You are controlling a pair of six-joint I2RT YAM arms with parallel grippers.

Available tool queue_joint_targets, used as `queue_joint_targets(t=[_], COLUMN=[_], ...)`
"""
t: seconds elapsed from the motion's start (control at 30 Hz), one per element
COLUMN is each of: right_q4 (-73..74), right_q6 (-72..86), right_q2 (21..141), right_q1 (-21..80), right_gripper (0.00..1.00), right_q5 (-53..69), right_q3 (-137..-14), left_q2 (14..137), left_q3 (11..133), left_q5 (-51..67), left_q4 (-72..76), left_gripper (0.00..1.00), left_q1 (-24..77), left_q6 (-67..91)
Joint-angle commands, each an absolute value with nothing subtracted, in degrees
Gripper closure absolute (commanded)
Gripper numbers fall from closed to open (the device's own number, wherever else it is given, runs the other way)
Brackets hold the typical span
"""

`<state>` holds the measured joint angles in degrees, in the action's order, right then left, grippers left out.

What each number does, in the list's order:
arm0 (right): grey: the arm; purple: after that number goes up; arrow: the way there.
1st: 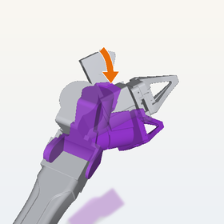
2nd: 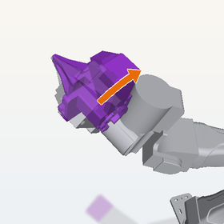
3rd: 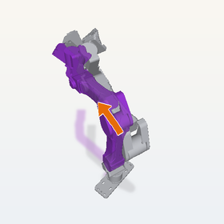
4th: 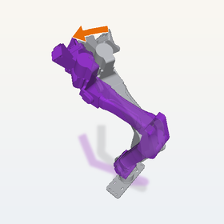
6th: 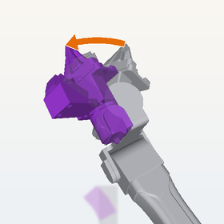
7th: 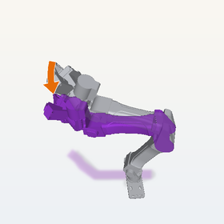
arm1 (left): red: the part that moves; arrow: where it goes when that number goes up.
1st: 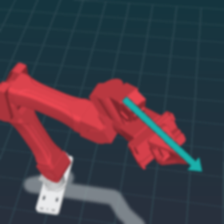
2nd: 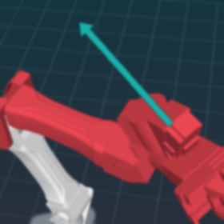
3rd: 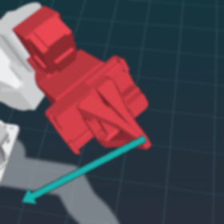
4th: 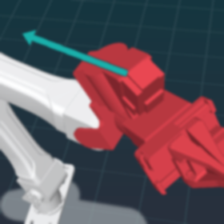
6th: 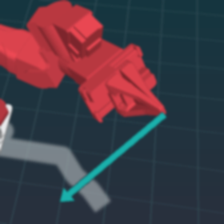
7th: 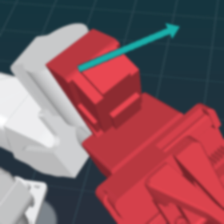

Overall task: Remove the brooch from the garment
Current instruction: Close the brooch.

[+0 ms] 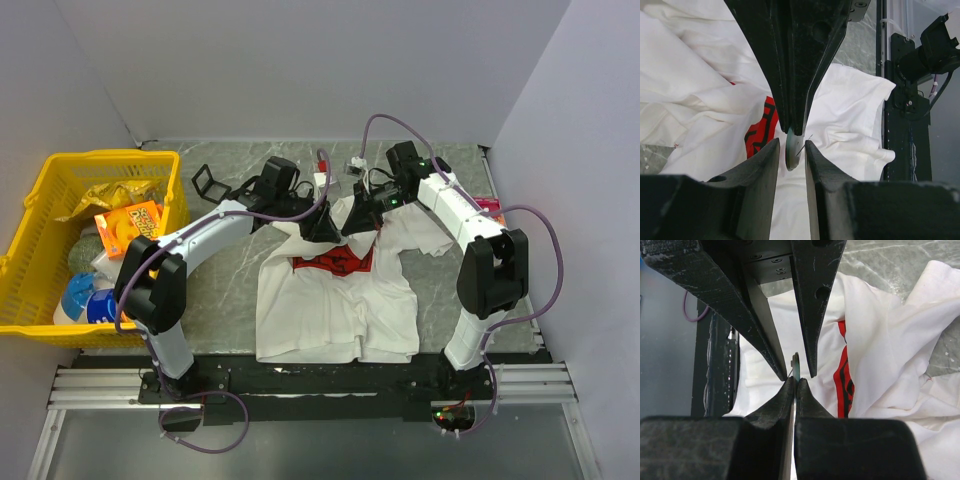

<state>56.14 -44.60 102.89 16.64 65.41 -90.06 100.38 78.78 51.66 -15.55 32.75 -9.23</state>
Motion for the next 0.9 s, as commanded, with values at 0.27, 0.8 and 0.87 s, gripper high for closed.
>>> queue_joint_targets(t=[0.27, 0.8, 0.87], right_q4=[54.84, 55.02, 55.11], right_q6=[-42.98, -43.15, -43.15], right_q2=[101.69, 101.51, 101.6], right_q1=[16.61, 16.52, 16.52], right_gripper=[1.0, 1.0, 1.0], right_q5=[67.33, 67.67, 67.85], right_q3=[-91.93, -91.85, -91.93], left_q2=[101.42, 101.34, 101.51], left_q3=[79.28, 78.75, 78.75], left_q5=[53.0, 50.63, 50.45], left_q4=[-13.71, -12.49, -12.48], left_gripper=[0.67, 0.67, 0.68], left_q1=[33.22, 33.93, 33.93], left_q6=[-10.02, -9.32, -9.23])
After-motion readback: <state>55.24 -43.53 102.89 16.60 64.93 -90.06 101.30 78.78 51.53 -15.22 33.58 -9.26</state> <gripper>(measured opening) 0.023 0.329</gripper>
